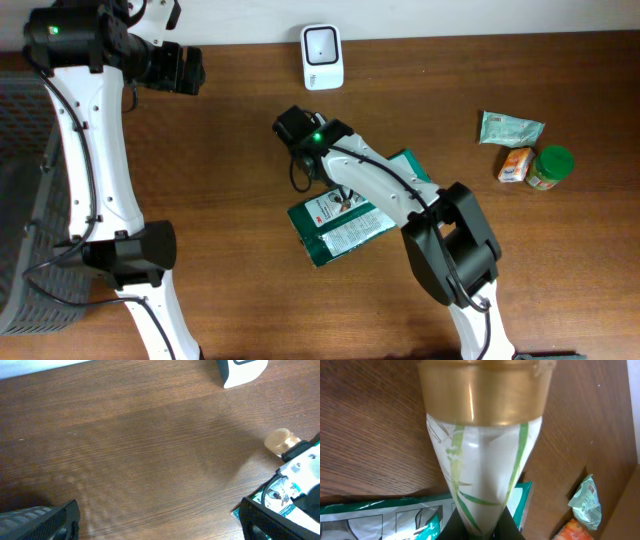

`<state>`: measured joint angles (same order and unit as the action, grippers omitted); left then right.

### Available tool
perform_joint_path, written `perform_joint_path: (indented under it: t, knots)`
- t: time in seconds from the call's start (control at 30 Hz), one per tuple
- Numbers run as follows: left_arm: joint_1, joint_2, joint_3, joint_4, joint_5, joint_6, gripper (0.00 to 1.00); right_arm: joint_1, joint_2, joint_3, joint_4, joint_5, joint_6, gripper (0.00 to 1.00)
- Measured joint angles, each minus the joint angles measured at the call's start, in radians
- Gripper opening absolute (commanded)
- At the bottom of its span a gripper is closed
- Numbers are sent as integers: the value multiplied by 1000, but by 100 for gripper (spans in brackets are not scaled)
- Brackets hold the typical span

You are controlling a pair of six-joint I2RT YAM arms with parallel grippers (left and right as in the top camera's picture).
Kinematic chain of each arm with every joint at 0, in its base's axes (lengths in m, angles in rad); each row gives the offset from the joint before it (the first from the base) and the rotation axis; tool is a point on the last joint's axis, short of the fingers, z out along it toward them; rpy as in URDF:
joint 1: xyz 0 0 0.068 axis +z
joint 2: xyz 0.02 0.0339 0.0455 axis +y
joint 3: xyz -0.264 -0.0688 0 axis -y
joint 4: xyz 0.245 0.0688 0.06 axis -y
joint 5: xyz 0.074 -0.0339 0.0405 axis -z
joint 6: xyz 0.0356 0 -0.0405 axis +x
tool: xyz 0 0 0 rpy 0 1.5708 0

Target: Scan the item barcode

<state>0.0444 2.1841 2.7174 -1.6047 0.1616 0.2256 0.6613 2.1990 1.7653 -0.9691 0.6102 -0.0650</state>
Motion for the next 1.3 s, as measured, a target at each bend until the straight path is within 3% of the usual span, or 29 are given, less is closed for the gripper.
perform_joint_path:
  t: [0.03,0.13,0.2,0.33,0.47,0.7,0.83,1.3]
  knots:
    - [0,0,0,0,0,0,99,4,4,0,0,0,-6,16]
    - [0,0,0,0,0,0,99,43,5,0,-18,-79,-32,51]
    - [0,0,0,0,0,0,99,80,5,3,-28,-176,-43,59]
    - [0,0,0,0,0,0,99,133,5,4,-35,-423,-40,64]
    - [0,0,0,0,0,0,99,119,5,14,-56,-507,-8,67]
    - [0,0,0,0,0,0,99,-25,5,55,-79,-250,-51,77]
    - [0,0,0,0,0,0,99,-51,16,24,-6,-94,-79,77]
    - [0,0,0,0,0,0,99,-72,58,-22,-96,-68,-118,76]
